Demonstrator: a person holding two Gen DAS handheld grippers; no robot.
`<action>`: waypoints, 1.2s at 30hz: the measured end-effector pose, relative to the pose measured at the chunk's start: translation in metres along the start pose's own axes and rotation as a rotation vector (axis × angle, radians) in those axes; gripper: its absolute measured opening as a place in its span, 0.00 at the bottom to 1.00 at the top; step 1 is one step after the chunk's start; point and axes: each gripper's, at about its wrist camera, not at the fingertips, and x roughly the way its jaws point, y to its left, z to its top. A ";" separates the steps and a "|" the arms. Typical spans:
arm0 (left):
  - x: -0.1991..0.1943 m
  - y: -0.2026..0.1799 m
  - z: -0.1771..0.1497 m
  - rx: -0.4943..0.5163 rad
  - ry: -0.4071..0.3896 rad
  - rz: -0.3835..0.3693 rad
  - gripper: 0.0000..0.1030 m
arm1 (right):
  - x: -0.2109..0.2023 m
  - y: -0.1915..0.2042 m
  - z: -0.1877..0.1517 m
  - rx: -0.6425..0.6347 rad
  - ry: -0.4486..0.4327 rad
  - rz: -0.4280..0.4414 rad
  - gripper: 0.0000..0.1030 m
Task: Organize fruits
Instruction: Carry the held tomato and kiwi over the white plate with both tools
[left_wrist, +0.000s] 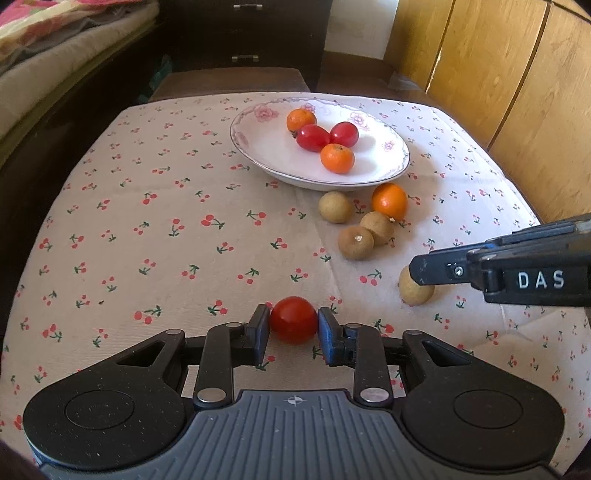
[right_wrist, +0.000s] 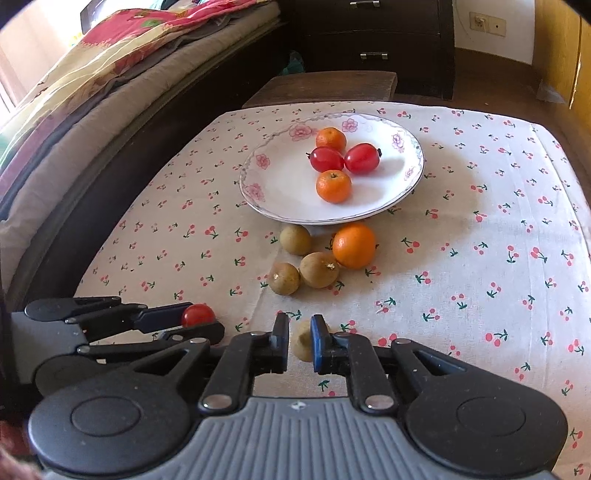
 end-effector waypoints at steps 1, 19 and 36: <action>0.001 0.000 0.000 -0.002 -0.001 0.000 0.36 | -0.001 0.000 0.001 0.007 -0.001 0.007 0.18; 0.001 0.002 0.001 -0.005 0.000 -0.012 0.37 | 0.001 0.005 0.004 0.014 -0.009 -0.006 0.23; 0.002 0.002 0.003 -0.015 0.002 -0.022 0.38 | 0.008 0.005 0.009 0.031 0.033 -0.066 0.23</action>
